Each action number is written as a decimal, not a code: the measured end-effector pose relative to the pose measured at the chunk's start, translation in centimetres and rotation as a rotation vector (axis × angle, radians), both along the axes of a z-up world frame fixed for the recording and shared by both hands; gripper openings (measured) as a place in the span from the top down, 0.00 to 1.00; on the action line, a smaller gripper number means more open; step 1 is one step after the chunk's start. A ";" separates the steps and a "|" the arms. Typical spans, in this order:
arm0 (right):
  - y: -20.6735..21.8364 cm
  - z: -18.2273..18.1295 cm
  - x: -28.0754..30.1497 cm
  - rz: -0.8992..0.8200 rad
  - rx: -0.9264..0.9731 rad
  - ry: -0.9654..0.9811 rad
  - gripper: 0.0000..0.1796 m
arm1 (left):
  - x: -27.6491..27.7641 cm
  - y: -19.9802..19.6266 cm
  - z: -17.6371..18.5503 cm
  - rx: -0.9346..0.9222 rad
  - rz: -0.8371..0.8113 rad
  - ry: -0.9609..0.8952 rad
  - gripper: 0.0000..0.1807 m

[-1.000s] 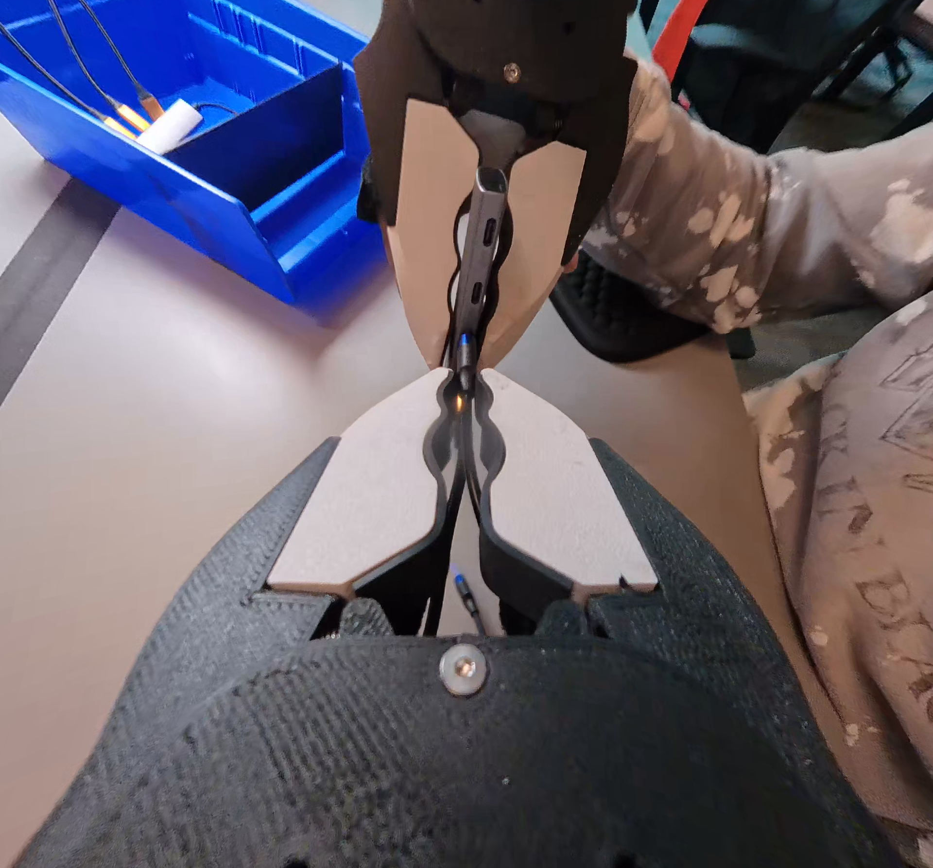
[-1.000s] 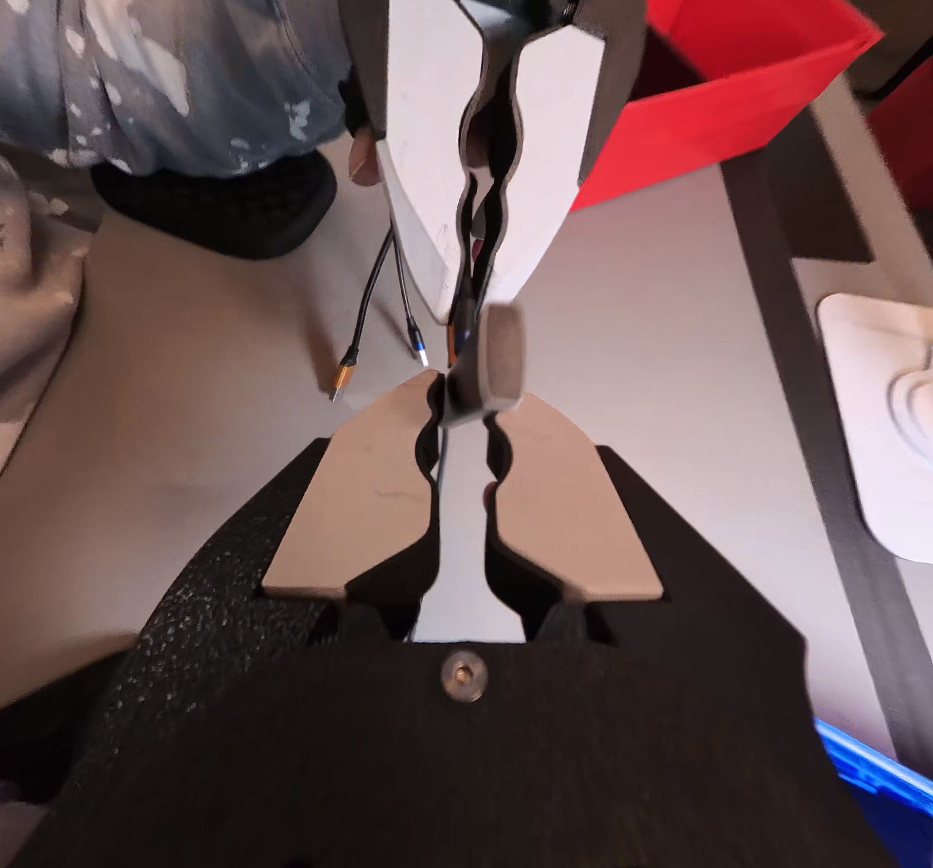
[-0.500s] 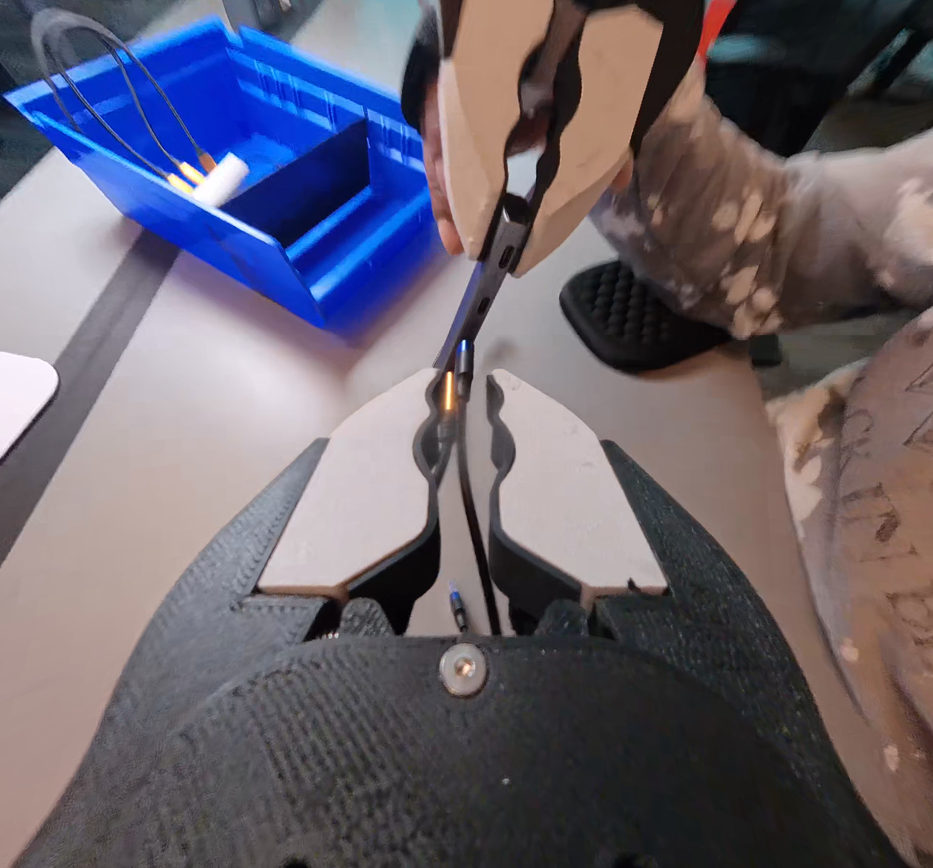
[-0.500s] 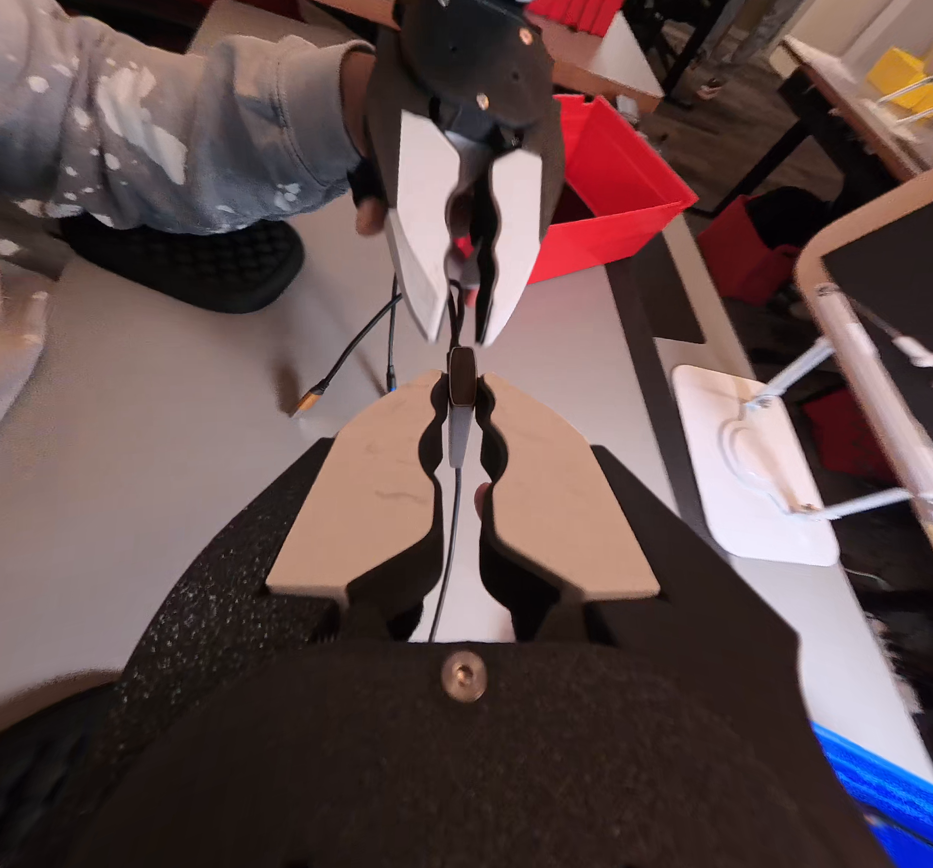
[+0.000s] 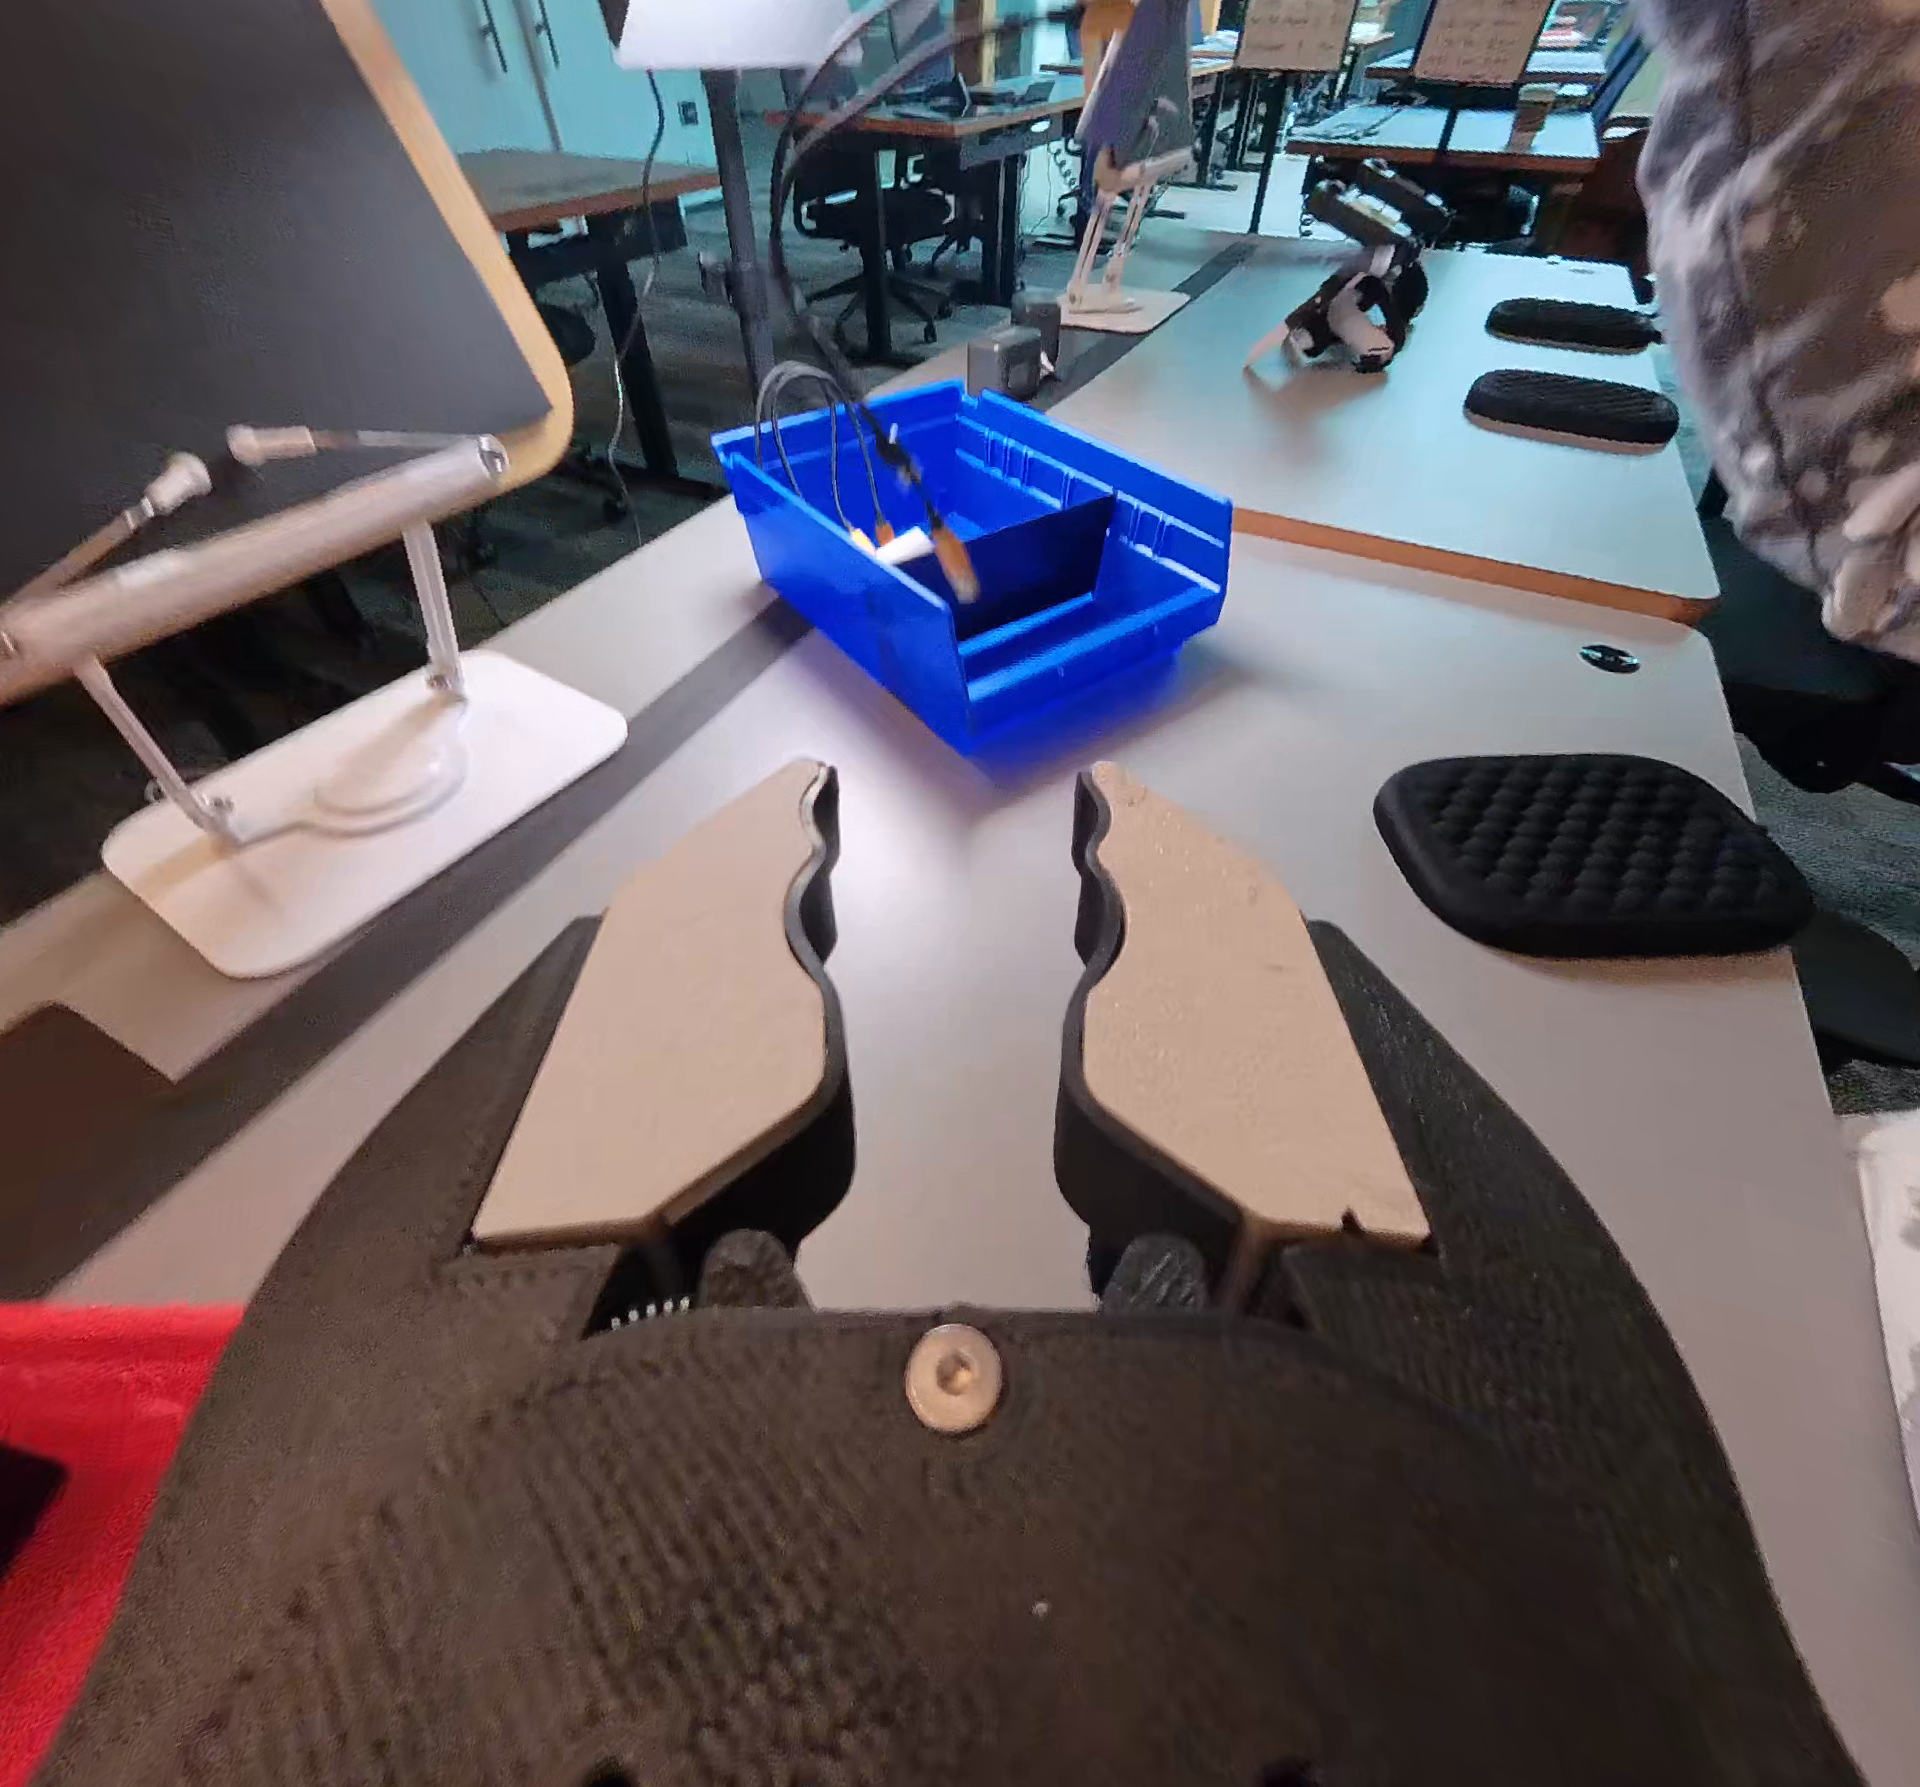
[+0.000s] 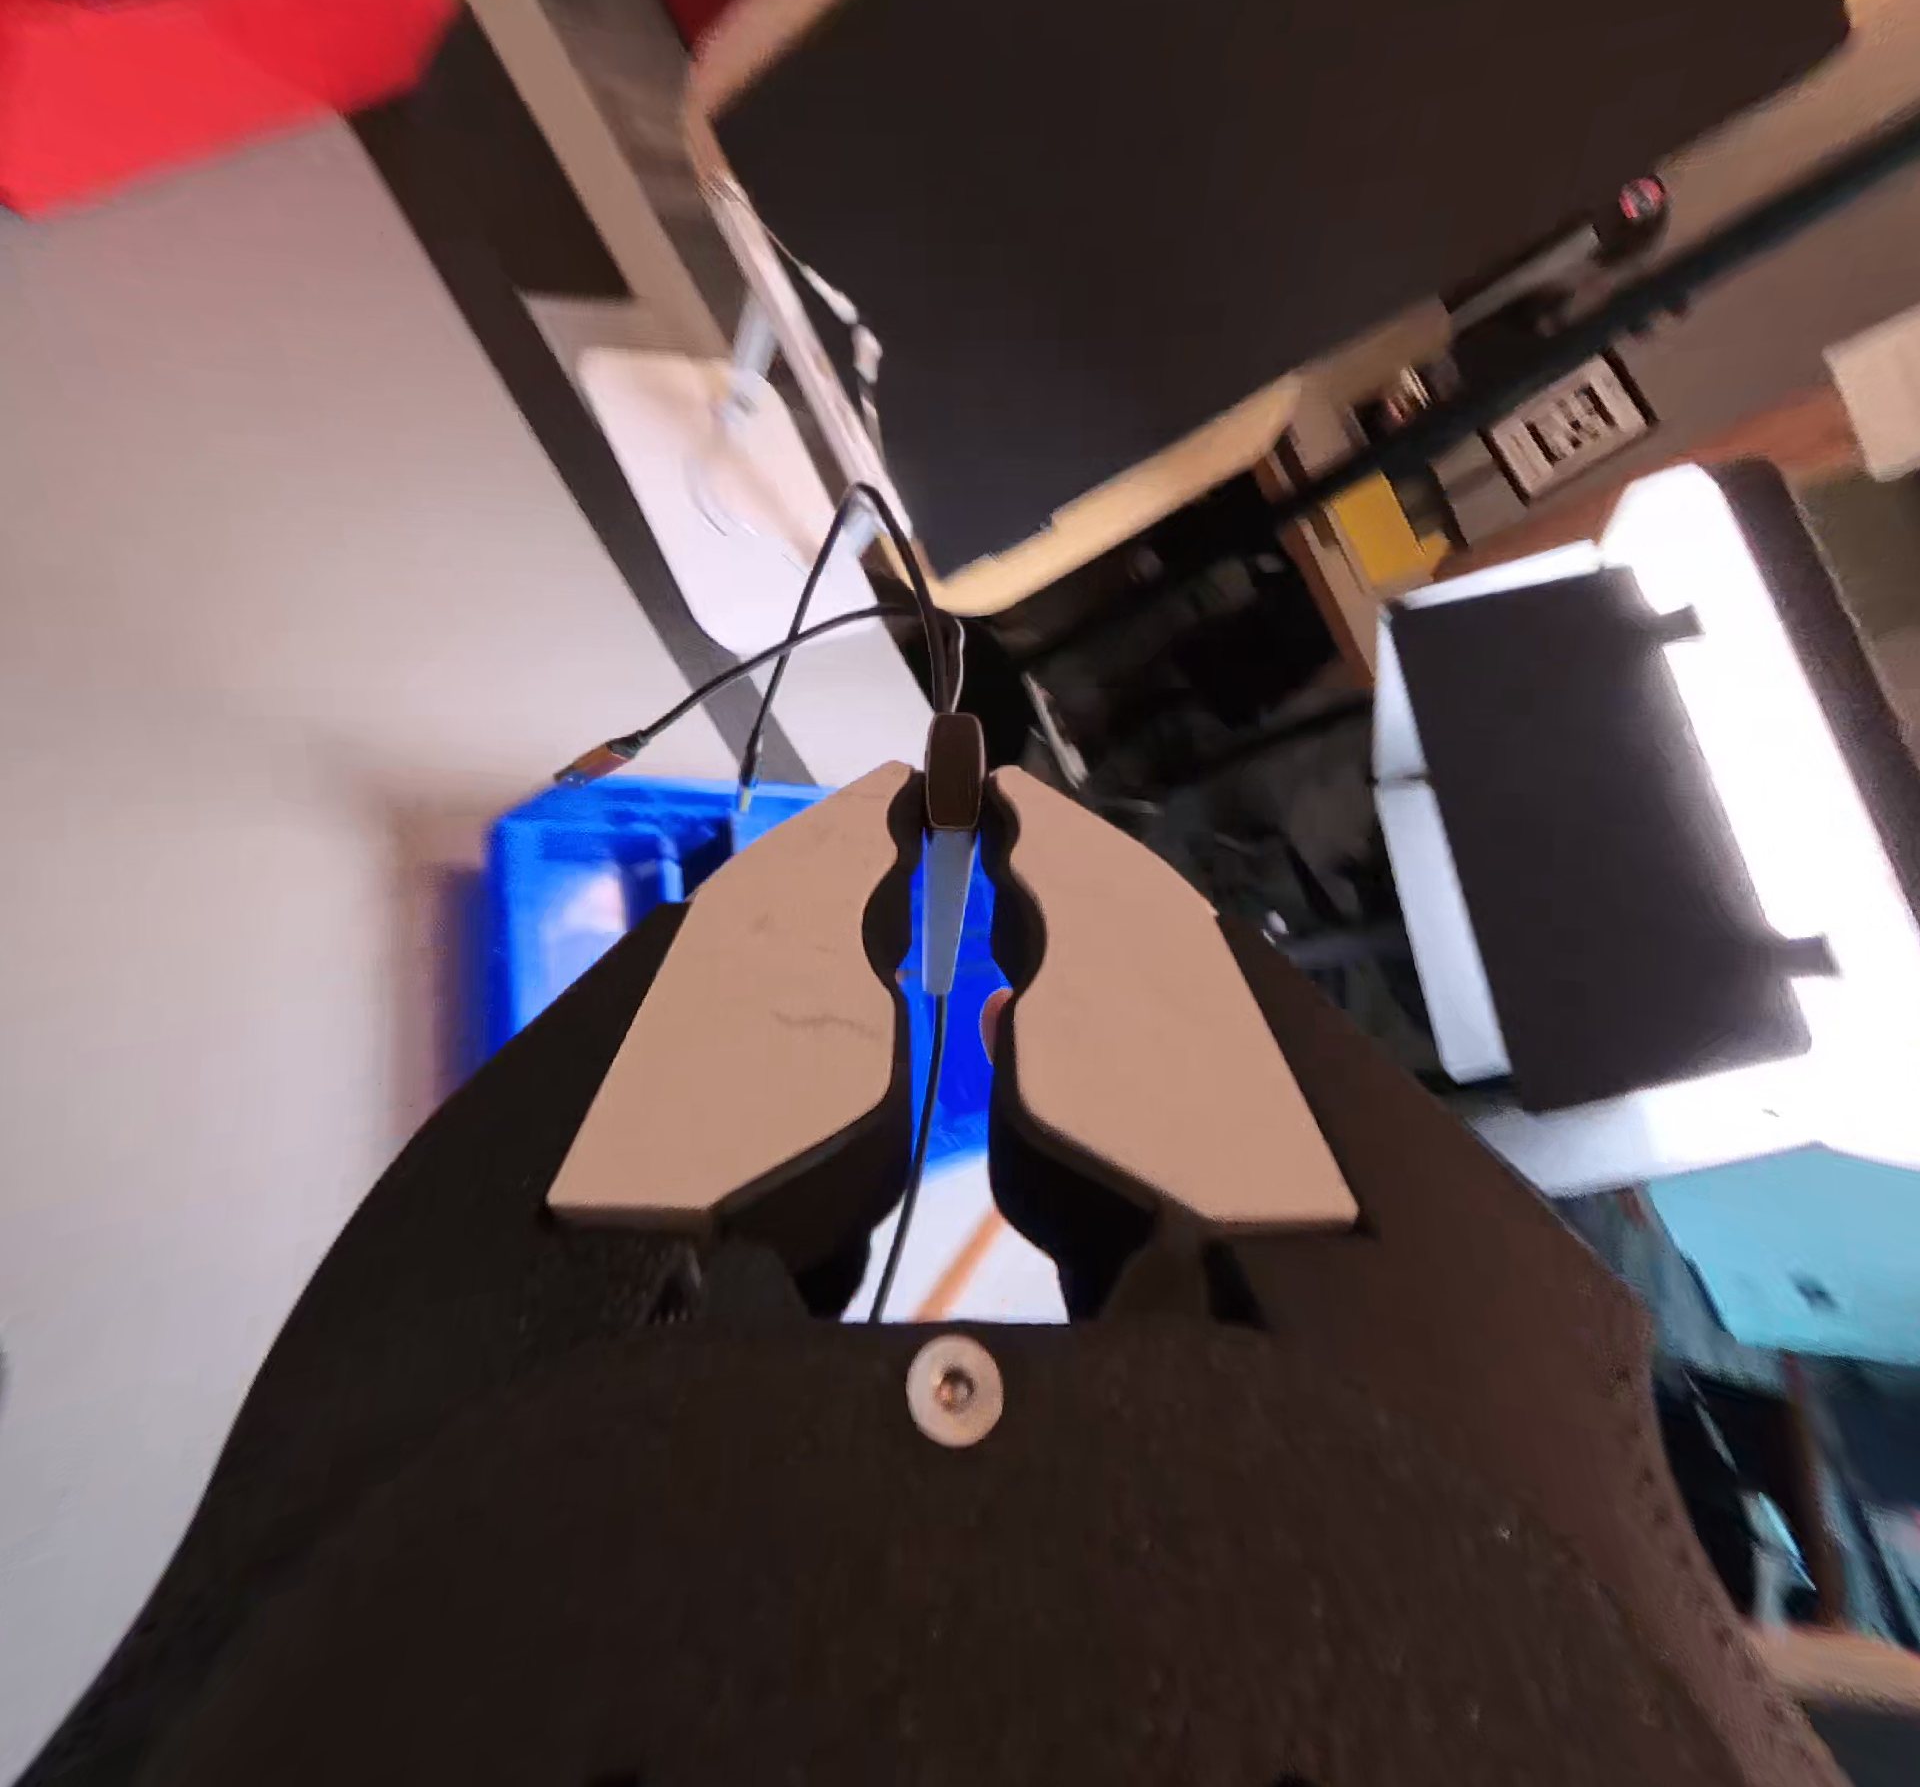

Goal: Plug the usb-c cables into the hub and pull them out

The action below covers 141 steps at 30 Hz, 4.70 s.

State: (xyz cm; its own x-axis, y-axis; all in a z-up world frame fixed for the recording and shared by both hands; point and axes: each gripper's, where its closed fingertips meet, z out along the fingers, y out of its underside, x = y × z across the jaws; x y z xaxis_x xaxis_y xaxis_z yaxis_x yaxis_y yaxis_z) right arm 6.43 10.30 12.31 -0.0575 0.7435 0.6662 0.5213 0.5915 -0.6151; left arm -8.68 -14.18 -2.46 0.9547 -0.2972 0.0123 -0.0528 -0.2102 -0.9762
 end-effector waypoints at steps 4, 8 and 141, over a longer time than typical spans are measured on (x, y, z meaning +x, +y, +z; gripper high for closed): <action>5.6 -1.0 -0.2 -0.182 0.073 -0.059 0.94 | 0.4 -1.9 -4.2 -0.037 0.036 -0.049 0.76; 9.6 -5.9 -3.1 -0.232 0.050 -0.145 0.94 | 0.7 -2.9 -7.0 -0.063 0.056 -0.077 0.76; -19.9 -9.1 -6.6 -0.054 -0.573 0.626 0.87 | -2.9 -7.8 5.0 0.193 0.692 0.062 0.89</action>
